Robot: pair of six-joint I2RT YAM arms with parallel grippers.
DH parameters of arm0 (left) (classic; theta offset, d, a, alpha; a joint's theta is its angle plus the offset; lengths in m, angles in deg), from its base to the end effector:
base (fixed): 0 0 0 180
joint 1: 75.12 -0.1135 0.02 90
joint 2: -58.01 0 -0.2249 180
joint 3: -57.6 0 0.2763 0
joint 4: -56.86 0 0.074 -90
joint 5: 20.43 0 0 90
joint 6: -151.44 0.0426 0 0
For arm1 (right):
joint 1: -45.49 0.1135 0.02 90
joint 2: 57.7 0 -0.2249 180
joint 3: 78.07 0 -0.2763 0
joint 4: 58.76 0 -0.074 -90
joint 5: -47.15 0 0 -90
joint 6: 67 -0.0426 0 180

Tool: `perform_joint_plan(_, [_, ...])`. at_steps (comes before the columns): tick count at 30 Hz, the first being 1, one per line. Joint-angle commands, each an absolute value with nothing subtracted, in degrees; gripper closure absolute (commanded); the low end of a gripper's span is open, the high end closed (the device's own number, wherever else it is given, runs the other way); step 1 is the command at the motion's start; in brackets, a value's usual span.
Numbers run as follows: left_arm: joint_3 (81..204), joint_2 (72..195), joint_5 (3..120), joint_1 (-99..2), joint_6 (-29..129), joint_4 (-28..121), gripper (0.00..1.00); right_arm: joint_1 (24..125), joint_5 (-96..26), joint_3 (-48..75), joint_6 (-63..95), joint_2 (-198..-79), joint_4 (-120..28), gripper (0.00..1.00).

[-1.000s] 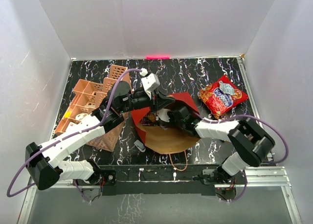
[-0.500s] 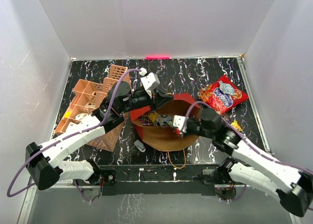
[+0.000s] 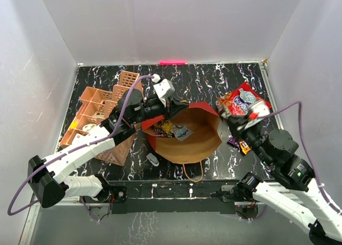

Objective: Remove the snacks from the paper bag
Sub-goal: Take out the snack from the paper bag, then place the snack at the center of the board.

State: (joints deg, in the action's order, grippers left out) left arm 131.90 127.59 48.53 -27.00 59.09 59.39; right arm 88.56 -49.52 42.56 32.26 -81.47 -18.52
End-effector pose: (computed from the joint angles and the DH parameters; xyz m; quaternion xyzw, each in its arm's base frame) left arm 0.2087 -0.2557 0.3614 0.3789 0.5454 -0.4237 0.6159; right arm 0.1164 0.1021 0.3556 -0.2882 0.6761 0.1559 0.6599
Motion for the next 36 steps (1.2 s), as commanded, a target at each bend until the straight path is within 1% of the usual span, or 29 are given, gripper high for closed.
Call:
perform_joint_plan(1, [131.9, 127.3, 49.0, -26.8, 59.8, 61.0, 1.00, 88.6, -85.3, 33.1, 3.8, -89.6, -9.8, 0.93])
perform_joint_plan(2, [132.0, 127.3, 48.9, -26.8, 59.8, 60.9, 1.00, 88.6, -90.0, 31.3, -1.2, -92.6, -6.4, 0.93])
perform_joint_plan(7, [131.9, 127.4, 49.1, -26.7, 60.1, 60.7, 1.00, 88.5, -101.2, 29.4, -3.7, -106.2, -3.9, 0.93])
perform_joint_plan(9, [131.9, 127.3, 49.5, -26.7, 60.4, 60.7, 1.00, 87.1, -102.9, 29.2, -6.2, -110.8, -3.5, 0.93])
perform_joint_plan(11, [131.8, 127.4, 49.6, -26.7, 60.5, 60.6, 1.00, 81.9, -99.3, 29.0, -7.5, -114.8, -4.7, 0.93])
perform_joint_plan(15, [131.8, 127.4, 49.0, -26.6, 60.1, 60.8, 1.00, 64.6, -76.1, 32.1, -7.1, -119.4, -9.9, 0.93])
perform_joint_plan(17, [131.8, 127.4, 48.7, -26.4, 60.0, 61.0, 1.00, 59.1, -67.5, 35.1, -9.1, -118.9, -11.5, 0.93])
perform_joint_plan(22, [131.8, 127.5, 47.9, -26.3, 59.3, 61.4, 1.00, 46.6, -55.9, 44.0, -14.6, -112.9, -11.7, 0.93])
perform_joint_plan(25, [132.0, 127.3, 47.0, -26.3, 58.6, 61.5, 1.00, 39.3, -55.3, 46.9, -17.1, -110.8, -9.1, 0.93])
perform_joint_plan(28, [132.1, 126.6, 46.5, -26.3, 58.1, 61.8, 1.00, 35.5, -57.3, 48.2, -19.0, -110.2, -8.3, 0.93])
perform_joint_plan(32, [132.0, 126.1, 46.4, -26.3, 57.9, 61.9, 1.00, 34.0, -52.5, 48.1, -19.9, -111.9, -9.6, 0.92])
perform_joint_plan(36, [132.1, 126.0, 46.6, -26.3, 58.2, 61.5, 1.00, 34.0, -52.5, 48.5, -23.4, -112.8, -9.4, 0.91])
